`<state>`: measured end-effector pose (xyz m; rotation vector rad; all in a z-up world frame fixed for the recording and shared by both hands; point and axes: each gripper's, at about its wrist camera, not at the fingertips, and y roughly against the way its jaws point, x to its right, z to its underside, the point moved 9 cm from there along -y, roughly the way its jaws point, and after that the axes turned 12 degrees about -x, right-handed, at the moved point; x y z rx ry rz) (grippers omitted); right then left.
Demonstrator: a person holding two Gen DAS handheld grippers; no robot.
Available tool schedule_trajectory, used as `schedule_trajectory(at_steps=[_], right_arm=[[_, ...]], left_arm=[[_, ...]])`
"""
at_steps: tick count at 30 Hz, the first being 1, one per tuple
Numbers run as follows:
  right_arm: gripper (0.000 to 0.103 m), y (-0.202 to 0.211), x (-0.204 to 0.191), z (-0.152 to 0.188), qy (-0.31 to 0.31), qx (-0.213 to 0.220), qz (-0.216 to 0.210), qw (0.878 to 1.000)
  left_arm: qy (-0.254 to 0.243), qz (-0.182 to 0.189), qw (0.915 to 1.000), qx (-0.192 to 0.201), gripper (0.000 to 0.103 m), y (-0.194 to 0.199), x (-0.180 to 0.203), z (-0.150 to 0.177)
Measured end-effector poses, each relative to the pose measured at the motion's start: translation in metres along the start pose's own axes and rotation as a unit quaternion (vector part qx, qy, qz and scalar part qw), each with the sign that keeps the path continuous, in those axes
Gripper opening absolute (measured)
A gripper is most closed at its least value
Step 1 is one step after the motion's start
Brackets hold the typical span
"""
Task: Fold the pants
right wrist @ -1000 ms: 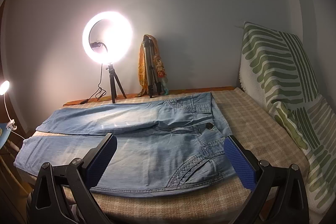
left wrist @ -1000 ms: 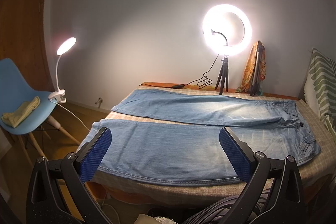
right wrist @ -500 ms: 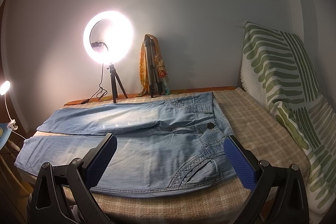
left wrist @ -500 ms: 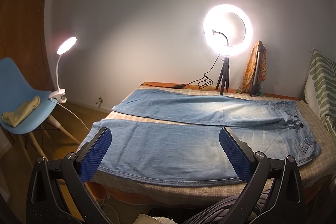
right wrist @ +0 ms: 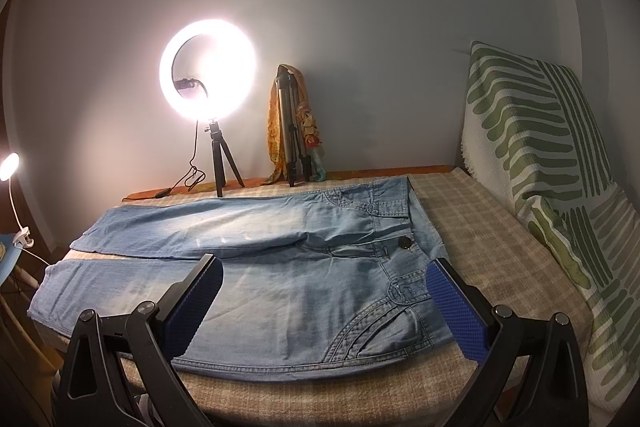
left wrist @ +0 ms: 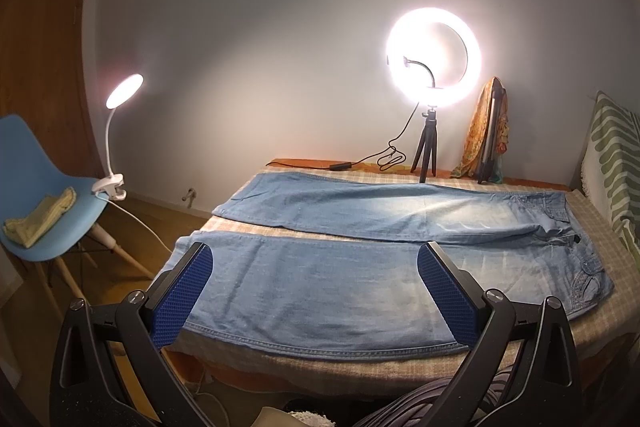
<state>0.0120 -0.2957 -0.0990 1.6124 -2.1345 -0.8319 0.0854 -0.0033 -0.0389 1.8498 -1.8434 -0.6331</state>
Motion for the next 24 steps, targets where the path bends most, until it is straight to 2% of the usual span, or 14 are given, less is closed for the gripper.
schedule_trajectory(at_steps=[9,13,20,24], right_arm=[[0.103,-0.009,-0.007,-0.01,0.013,0.001,-0.003,1.0],[0.103,-0.015,-0.01,-0.017,0.019,0.001,-0.007,1.0],[0.103,-0.029,-0.027,-0.038,0.046,0.002,-0.021,0.999],[0.102,-0.038,-0.041,-0.056,0.059,0.008,-0.034,0.998]], left_arm=[[0.013,0.0,0.9999,0.007,0.102,-0.011,-0.007,-0.01],[0.002,-0.005,1.0,0.003,0.102,-0.02,-0.013,-0.013],[0.0,0.005,0.9995,-0.032,0.102,-0.046,-0.023,-0.015],[0.012,0.026,0.9984,-0.048,0.102,-0.063,-0.034,-0.019]])
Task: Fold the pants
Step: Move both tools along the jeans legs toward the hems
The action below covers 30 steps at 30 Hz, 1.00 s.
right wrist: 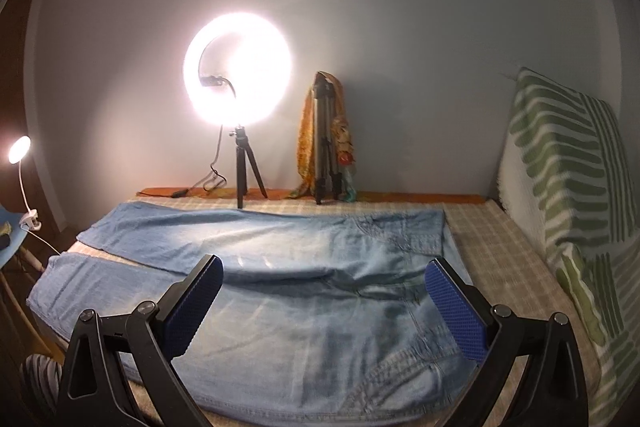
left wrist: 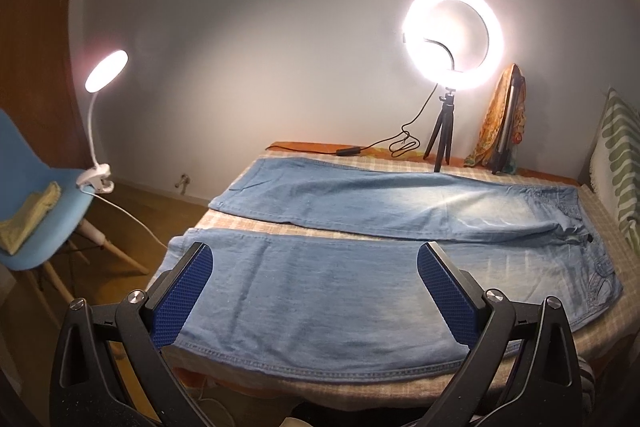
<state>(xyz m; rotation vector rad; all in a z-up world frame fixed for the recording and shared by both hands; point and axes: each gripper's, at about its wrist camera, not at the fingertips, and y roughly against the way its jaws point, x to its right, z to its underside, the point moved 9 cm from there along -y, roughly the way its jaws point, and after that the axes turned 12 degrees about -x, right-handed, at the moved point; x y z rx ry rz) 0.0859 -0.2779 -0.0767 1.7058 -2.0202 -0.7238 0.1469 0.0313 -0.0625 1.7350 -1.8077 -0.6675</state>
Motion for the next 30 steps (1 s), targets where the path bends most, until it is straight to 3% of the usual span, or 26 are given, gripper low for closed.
schedule_trajectory(at_steps=[2,7,11,19,26,30], right_arm=[[0.102,-0.006,-0.004,-0.011,0.001,-0.001,-0.017,1.0],[0.103,-0.019,-0.018,-0.039,0.024,0.008,-0.055,0.998],[0.103,-0.036,-0.036,-0.065,0.065,0.002,-0.062,0.996],[0.102,-0.088,-0.06,-0.111,0.093,-0.017,-0.09,0.991],[0.096,-0.16,-0.075,-0.135,0.118,-0.065,-0.118,0.984],[0.089,-0.203,-0.085,-0.136,0.135,-0.089,-0.127,0.979]], left_arm=[[0.006,0.002,1.0,-0.001,0.102,-0.008,-0.011,-0.007],[-0.008,-0.036,0.9993,0.005,0.102,-0.023,-0.037,-0.037],[0.006,-0.041,0.9991,-0.01,0.102,-0.045,-0.055,-0.057],[0.051,-0.001,0.9964,-0.068,0.101,-0.112,-0.081,-0.087],[0.068,0.01,0.9939,-0.086,0.101,-0.171,-0.083,-0.114],[0.062,0.023,0.9934,-0.094,0.092,-0.202,-0.071,-0.132]])
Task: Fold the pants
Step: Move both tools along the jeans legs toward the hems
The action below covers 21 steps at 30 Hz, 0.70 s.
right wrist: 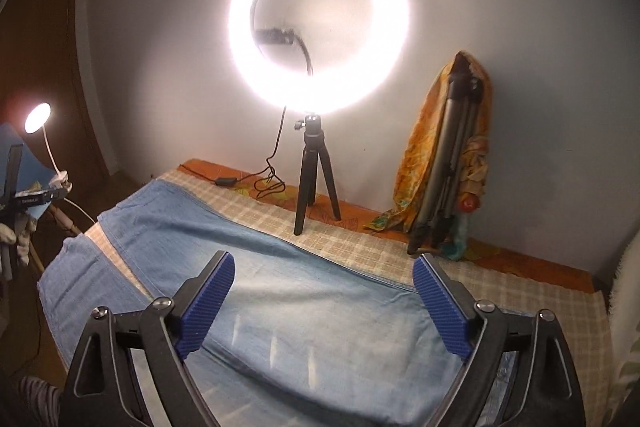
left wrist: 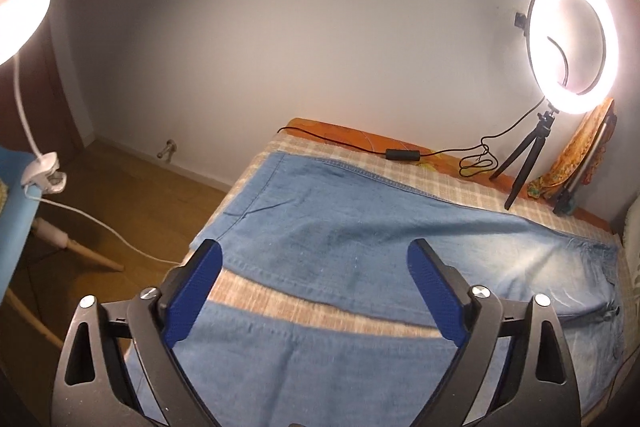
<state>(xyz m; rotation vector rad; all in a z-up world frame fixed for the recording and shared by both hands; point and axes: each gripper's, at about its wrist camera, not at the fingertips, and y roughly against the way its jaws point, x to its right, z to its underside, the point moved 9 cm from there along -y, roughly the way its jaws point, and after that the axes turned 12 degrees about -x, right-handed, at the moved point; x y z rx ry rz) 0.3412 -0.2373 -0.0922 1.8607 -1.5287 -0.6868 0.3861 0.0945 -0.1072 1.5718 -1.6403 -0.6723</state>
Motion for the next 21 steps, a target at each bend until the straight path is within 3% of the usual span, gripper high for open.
schedule_trajectory(at_steps=[10,21], right_arm=[[0.082,-0.096,-0.006,-0.016,0.015,-0.05,-0.051,0.997],[0.079,-0.21,-0.035,-0.016,0.061,-0.11,-0.069,0.99]], left_arm=[[-0.021,-0.001,0.9992,-0.034,0.091,-0.071,0.028,-0.032],[-0.01,0.008,0.9979,-0.063,0.091,-0.141,0.047,-0.045]])
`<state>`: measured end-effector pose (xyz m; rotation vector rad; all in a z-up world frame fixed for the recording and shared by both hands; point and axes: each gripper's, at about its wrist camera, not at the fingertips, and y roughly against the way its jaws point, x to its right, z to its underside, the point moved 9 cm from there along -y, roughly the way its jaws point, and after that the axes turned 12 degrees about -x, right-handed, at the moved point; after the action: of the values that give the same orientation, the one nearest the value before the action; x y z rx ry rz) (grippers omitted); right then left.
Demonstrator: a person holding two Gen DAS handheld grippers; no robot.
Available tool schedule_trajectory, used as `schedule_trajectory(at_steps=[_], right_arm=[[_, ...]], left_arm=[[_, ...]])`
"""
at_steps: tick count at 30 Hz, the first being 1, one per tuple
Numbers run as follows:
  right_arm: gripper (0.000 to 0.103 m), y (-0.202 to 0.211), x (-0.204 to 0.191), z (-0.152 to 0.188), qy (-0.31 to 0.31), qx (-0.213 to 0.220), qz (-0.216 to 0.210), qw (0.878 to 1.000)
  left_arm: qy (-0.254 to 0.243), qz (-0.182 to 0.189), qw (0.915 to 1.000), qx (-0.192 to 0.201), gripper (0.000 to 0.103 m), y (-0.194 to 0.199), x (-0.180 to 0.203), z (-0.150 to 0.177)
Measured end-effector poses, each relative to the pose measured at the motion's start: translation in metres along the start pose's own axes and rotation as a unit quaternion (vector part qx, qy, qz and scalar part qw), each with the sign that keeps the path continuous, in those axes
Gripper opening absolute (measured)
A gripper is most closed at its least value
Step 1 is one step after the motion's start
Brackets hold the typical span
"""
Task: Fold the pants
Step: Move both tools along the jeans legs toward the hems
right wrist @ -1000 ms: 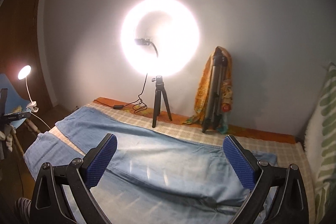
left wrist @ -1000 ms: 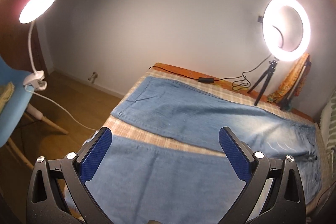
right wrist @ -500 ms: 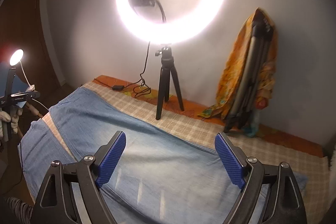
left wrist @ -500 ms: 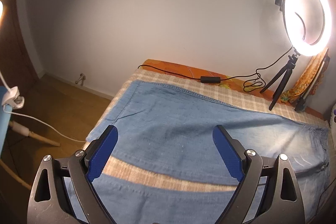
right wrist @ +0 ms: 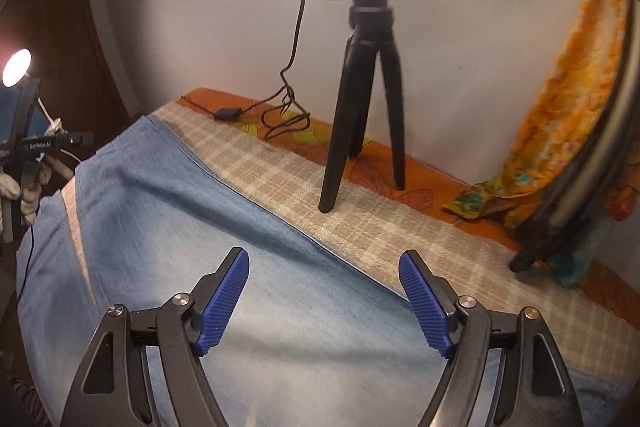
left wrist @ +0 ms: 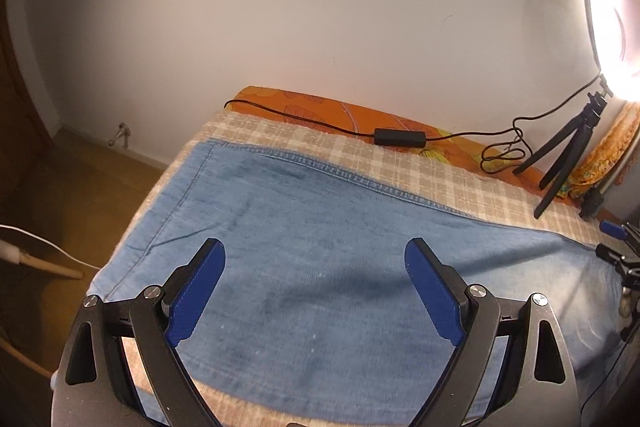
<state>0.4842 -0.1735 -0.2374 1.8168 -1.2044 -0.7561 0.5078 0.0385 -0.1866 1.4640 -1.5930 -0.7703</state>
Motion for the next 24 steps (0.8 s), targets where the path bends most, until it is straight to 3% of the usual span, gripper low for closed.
schedule_trajectory(at_steps=[10,14,19,23,24], right_arm=[[0.079,-0.057,-0.005,-0.009,0.034,-0.036,-0.005,0.999],[0.078,-0.07,-0.003,-0.01,0.043,-0.048,-0.003,0.998],[0.076,-0.082,-0.004,-0.01,0.052,-0.063,-0.008,0.997],[0.063,-0.09,-0.009,-0.008,0.056,-0.076,-0.022,0.995],[0.054,-0.09,-0.012,-0.009,0.055,-0.075,-0.028,0.995]], left_arm=[[0.034,0.017,0.9992,-0.007,0.091,-0.04,0.006,-0.027],[0.045,0.016,0.9987,-0.019,0.091,-0.056,0.006,-0.028],[0.08,0.04,0.9953,-0.035,0.091,-0.075,0.0,-0.025],[0.076,0.028,0.9959,-0.04,0.091,-0.083,-0.002,-0.022],[0.074,0.026,0.9961,-0.041,0.091,-0.084,-0.003,-0.021]])
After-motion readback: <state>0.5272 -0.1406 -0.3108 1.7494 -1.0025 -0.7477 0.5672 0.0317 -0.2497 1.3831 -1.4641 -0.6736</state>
